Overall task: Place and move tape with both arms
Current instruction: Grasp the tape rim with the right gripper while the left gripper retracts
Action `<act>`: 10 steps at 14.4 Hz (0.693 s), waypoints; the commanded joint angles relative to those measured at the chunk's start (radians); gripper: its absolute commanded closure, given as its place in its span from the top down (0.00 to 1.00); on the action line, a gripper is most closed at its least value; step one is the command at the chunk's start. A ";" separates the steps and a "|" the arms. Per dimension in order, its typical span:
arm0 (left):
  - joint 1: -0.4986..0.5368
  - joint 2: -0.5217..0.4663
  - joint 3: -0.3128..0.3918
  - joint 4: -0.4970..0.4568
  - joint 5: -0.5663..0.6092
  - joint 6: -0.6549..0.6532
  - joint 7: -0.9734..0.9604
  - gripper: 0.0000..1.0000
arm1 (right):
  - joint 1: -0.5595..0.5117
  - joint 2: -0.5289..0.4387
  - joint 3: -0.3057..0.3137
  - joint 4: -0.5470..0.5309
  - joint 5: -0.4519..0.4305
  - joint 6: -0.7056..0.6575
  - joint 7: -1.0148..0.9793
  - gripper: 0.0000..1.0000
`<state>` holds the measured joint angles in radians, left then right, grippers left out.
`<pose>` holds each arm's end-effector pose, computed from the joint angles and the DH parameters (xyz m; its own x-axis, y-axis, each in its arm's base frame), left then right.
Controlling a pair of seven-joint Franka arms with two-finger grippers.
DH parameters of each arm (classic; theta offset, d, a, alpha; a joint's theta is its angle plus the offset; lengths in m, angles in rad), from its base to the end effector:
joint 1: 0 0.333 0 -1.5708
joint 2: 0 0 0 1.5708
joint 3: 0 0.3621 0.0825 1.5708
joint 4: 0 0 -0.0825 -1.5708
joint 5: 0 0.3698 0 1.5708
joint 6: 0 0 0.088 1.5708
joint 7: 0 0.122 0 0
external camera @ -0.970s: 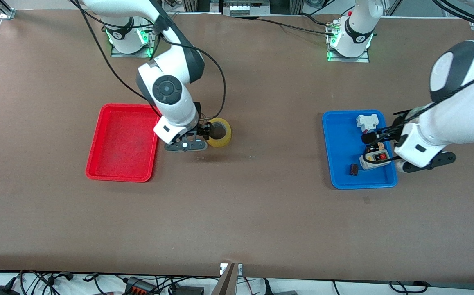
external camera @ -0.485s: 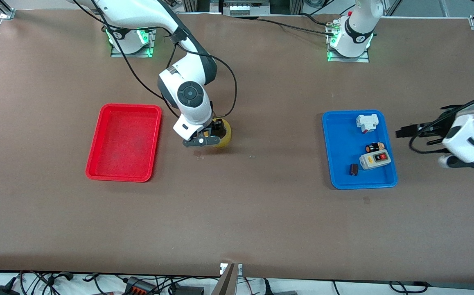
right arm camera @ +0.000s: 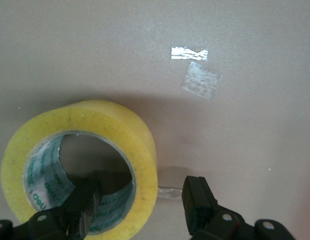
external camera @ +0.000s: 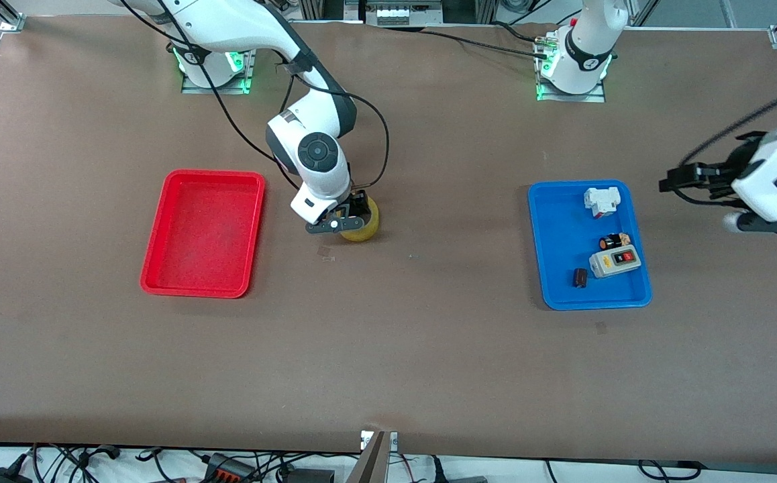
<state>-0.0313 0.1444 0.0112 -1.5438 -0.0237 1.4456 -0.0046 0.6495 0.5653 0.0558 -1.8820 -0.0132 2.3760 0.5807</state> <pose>0.5666 -0.0150 0.5785 0.9705 -0.0176 -0.2403 -0.0130 -0.9997 0.0208 0.4913 0.4145 0.2357 0.9896 0.1254 -0.0705 0.1272 -0.9917 0.0206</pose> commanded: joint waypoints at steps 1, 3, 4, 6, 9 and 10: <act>-0.018 -0.101 0.023 -0.087 -0.012 0.058 0.026 1.00 | 0.010 0.010 -0.005 -0.008 -0.007 0.043 0.018 0.83; -0.021 -0.105 0.021 -0.079 -0.036 0.067 0.018 1.00 | 0.009 0.011 -0.007 -0.008 -0.008 0.046 0.016 0.51; -0.021 -0.105 0.021 -0.076 -0.057 0.068 0.024 1.00 | 0.009 0.013 -0.007 -0.008 -0.010 0.055 0.016 0.35; -0.021 -0.098 0.020 -0.023 -0.064 0.058 0.014 1.00 | 0.004 0.013 -0.008 -0.009 -0.010 0.071 0.015 0.14; -0.016 -0.057 0.015 0.047 -0.047 0.035 0.015 1.00 | -0.001 -0.016 -0.011 -0.009 -0.008 0.065 0.016 0.05; -0.019 -0.048 0.010 0.048 -0.029 0.036 0.015 1.00 | -0.004 -0.034 -0.013 -0.009 -0.008 0.058 0.016 0.05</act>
<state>-0.0412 0.0623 0.0166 -1.5400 -0.0685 1.5026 -0.0040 0.6475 0.5805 0.0464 -1.8806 -0.0132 2.4342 0.5811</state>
